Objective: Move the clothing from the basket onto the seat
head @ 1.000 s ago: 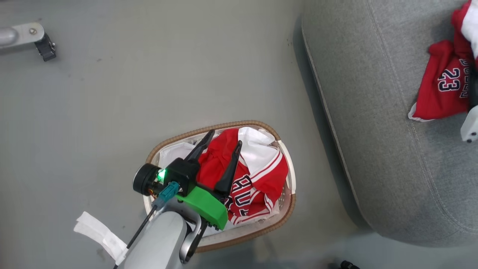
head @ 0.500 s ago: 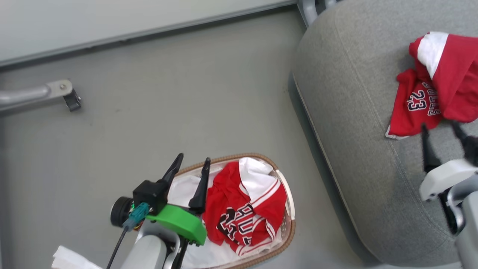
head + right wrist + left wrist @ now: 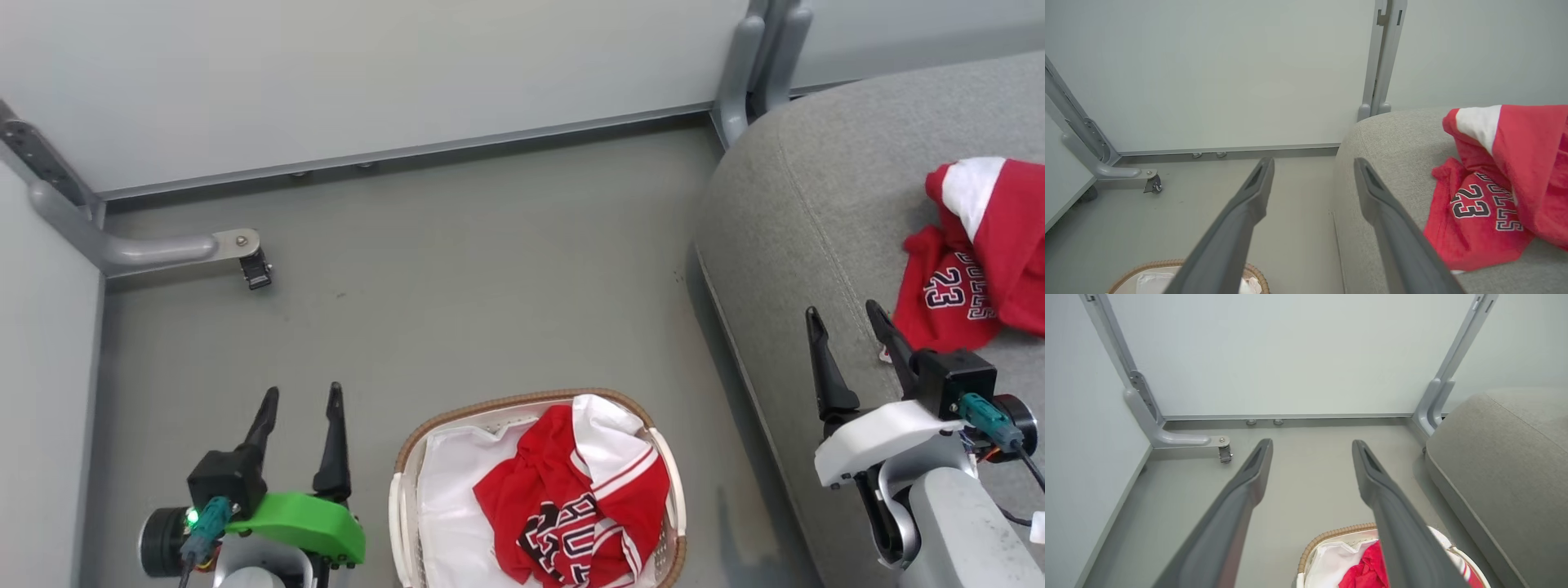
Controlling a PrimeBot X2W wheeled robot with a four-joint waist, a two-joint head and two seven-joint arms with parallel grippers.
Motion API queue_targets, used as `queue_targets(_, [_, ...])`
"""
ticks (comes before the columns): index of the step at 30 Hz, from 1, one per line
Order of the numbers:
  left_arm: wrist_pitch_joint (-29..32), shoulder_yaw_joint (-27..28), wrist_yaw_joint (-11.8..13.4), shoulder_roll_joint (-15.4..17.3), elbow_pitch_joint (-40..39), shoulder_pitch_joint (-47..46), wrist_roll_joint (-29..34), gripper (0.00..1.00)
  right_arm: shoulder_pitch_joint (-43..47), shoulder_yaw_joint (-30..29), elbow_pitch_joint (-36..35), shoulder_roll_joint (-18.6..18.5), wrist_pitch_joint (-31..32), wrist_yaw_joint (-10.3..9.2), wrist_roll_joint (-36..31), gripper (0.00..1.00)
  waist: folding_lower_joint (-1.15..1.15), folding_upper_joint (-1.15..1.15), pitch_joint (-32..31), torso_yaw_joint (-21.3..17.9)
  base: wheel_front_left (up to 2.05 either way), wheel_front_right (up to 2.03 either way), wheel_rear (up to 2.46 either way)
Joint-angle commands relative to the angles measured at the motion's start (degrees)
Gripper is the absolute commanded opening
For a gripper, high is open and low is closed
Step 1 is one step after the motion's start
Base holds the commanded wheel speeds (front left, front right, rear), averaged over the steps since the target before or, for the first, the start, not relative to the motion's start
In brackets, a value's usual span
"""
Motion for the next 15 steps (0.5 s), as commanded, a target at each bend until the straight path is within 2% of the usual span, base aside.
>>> queue_targets(1, [0.0,1.2,0.7,0.1,-0.5,1.5,0.6,1.00,1.3,-0.3,-0.5,0.5,-0.1,-0.08,-0.3,1.00,0.00,0.55,-2.8,3.0,0.00,0.00,0.00])
queue_targets(5, [0.0,3.9,1.7,0.1,-1.2,3.6,1.1,1.00,3.6,0.1,-0.9,2.0,-0.1,-0.08,-0.7,1.00,0.00,0.55,-4.0,4.8,0.00,0.00,0.00])
queue_targets(15, [0.0,5.9,1.1,0.1,-2.6,8.3,1.1,1.00,8.7,-0.6,-1.0,3.4,-0.1,-0.08,-1.0,1.00,0.00,0.55,-6.4,7.1,0.00,0.00,0.00])
